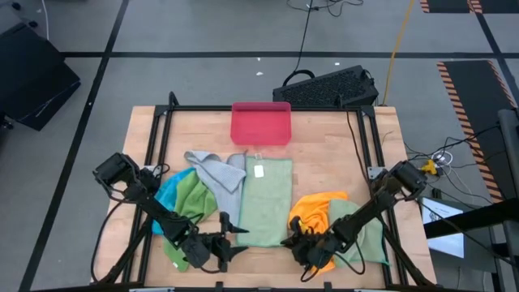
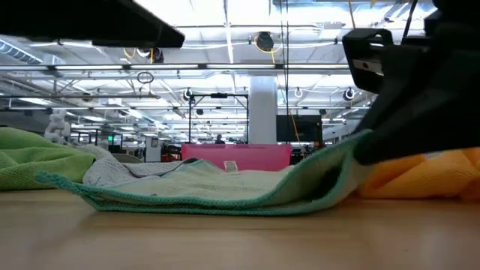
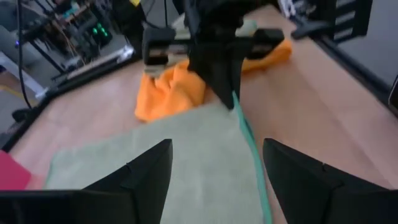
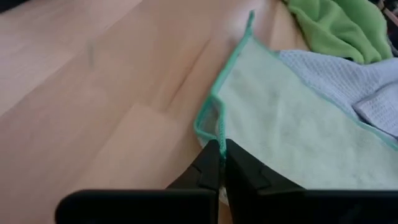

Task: Fold microfiber towels
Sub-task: Fold the top light green towel

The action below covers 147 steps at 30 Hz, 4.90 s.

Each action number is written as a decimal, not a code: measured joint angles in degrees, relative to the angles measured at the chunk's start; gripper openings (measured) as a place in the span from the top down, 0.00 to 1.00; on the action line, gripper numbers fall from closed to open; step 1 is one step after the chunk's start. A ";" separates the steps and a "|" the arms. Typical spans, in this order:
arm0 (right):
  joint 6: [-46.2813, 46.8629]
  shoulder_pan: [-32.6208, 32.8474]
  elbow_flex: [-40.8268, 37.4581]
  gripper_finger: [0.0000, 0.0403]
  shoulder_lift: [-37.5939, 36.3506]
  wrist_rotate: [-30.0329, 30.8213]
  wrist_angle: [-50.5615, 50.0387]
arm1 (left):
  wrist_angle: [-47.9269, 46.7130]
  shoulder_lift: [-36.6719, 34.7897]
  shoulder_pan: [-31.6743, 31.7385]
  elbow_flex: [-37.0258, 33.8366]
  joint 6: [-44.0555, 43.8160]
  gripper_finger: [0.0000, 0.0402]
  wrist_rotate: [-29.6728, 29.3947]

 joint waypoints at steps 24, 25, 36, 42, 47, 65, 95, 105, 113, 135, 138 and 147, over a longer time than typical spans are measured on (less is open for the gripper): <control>8.45 -7.51 0.00 0.99 -10.22 0.00 -3.92 | 20.33 16.46 7.63 3.50 3.86 0.17 3.55; 9.15 -7.89 0.00 0.99 -10.79 0.01 -4.70 | 19.34 16.43 7.67 3.79 3.89 0.18 2.66; 13.39 -9.66 0.02 0.99 -14.11 -0.20 -8.32 | 13.24 16.39 6.90 4.17 4.15 0.34 -9.01; 14.77 -9.68 0.02 0.99 -14.10 -0.20 -8.57 | 12.46 16.35 4.15 4.17 11.97 0.44 -15.37; 16.21 -9.98 0.02 0.99 -14.08 -0.18 -8.55 | 11.84 16.32 3.37 4.17 10.04 0.45 -14.07; 21.75 -10.84 0.02 0.99 -14.08 -0.44 -6.97 | -14.11 5.78 -3.46 3.93 -10.81 0.48 -11.11; 21.28 -11.50 0.02 0.99 -14.03 -0.57 -7.34 | -41.90 -2.65 -16.94 1.42 -53.95 0.33 -17.28; 23.72 -11.48 0.02 0.99 -14.03 -3.50 -7.30 | -26.41 3.20 -16.76 1.42 -40.07 0.26 -15.64; 22.97 -12.26 0.04 0.99 -14.47 -3.21 -7.89 | -8.46 11.96 -12.26 1.42 -18.16 0.28 -23.16; 22.87 -14.31 0.07 0.99 -15.32 -3.21 -9.10 | -9.82 15.31 -4.83 1.81 -13.58 0.45 -19.65; 22.87 -14.51 0.07 0.99 -15.32 -3.21 -9.09 | -10.89 15.37 -4.91 1.79 -14.35 0.45 -20.42; 24.19 -15.34 0.07 0.99 -15.32 -3.21 -10.36 | -11.74 15.41 -4.33 1.68 -14.71 0.55 -20.33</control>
